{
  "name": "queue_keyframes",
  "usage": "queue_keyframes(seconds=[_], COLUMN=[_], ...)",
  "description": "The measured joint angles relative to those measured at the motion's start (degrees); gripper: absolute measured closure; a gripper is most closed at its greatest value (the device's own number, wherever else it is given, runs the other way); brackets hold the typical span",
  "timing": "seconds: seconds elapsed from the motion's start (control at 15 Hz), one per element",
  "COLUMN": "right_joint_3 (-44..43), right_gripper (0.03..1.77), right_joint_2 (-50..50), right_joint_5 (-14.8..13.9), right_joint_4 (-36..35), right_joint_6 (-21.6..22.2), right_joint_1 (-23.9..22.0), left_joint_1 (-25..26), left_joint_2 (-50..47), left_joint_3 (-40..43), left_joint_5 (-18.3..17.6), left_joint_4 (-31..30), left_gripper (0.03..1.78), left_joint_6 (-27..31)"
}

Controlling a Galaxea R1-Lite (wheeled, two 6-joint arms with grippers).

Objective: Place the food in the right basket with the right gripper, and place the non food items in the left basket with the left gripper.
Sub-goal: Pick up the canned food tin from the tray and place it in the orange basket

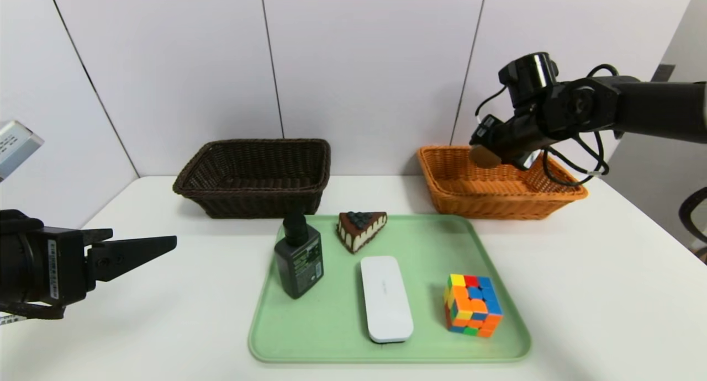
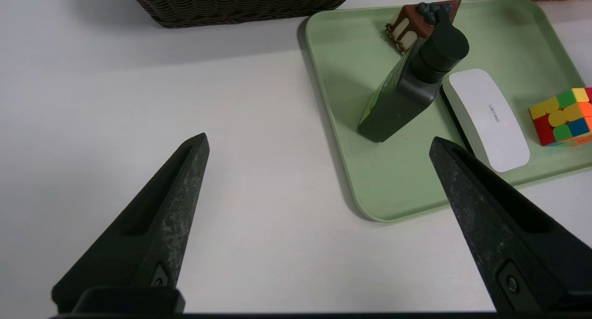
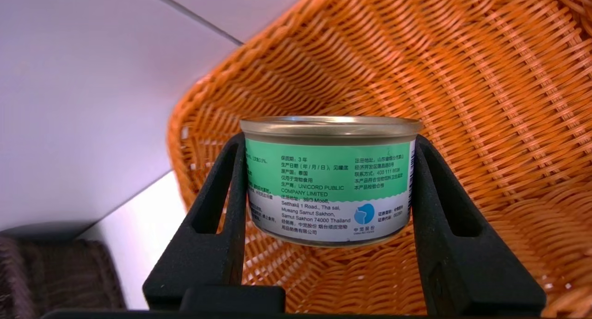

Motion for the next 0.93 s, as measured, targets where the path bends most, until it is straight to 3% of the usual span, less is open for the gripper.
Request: queue_keyframes(seconds=[0.93], right_joint_3=[0.1], right_gripper=[0.82], right_joint_2=[7.5], right_joint_5=[-0.9], right_joint_4=[-1.0], right_joint_6=[-0.2], right_joint_1=[-1.1], left_joint_1=[0.0], left_joint_2=[1.0], left_joint_3=[0.0], left_joint_5=[0.3], left_joint_4=[-1.2], left_gripper=[0.12], left_joint_6=[-0.1])
